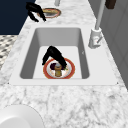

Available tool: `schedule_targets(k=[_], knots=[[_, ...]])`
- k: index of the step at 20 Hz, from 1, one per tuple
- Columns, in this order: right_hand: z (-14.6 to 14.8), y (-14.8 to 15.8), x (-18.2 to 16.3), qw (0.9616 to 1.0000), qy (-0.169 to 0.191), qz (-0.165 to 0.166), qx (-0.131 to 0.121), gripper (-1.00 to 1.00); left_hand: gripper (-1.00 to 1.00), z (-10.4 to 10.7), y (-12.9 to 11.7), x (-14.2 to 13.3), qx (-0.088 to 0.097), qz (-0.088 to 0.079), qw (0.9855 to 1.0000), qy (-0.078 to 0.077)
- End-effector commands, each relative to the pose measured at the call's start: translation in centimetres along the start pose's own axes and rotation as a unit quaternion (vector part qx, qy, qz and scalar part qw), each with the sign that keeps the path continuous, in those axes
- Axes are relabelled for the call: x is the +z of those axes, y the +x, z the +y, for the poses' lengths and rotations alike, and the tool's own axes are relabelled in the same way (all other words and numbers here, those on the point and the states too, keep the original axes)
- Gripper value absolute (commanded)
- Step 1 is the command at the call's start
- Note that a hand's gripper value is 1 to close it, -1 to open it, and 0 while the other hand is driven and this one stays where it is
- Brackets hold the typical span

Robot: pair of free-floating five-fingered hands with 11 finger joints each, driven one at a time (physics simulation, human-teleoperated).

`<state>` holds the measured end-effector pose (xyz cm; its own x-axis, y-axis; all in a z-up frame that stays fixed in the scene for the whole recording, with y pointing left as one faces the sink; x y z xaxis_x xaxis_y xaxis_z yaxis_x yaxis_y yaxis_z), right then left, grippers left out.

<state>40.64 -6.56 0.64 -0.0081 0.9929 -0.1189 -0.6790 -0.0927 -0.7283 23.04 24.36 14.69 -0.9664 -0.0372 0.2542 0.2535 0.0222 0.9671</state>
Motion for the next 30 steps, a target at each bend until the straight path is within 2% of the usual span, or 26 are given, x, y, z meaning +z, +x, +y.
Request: schedule_targets(k=[1, 6, 13, 19, 24, 30], knots=[[0.8, 0.2, -1.2, 0.9999, -0.005, 0.004, 0.012, -1.0, 0.0, 0.0, 0.0, 0.0, 0.0, 0.0, 1.0, 0.0], [1.0, 0.4, -3.8, 0.9999, 0.0, 0.003, 0.012, -1.0, 0.0, 0.0, 0.0, 0.0, 0.0, 0.0, 1.0, 0.0], [2.4, 0.7, -6.9, 0.9997, -0.016, 0.007, 0.015, -1.0, 0.0, 0.0, 0.0, 0.0, 0.0, 0.0, 1.0, 0.0], [2.5, 1.0, -10.2, 0.9999, 0.0, 0.001, 0.011, -1.0, 0.0, 0.0, 0.0, 0.0, 0.0, 0.0, 1.0, 0.0], [1.3, 0.9, -10.4, 0.9995, 0.029, -0.002, 0.011, -1.0, 0.0, 0.0, 0.0, 0.0, 0.0, 0.0, 1.0, 0.0], [1.1, 0.9, -9.3, 0.9994, 0.033, 0.004, 0.004, -1.0, 0.0, 0.0, 0.0, 0.0, 0.0, 0.0, 1.0, 0.0]])
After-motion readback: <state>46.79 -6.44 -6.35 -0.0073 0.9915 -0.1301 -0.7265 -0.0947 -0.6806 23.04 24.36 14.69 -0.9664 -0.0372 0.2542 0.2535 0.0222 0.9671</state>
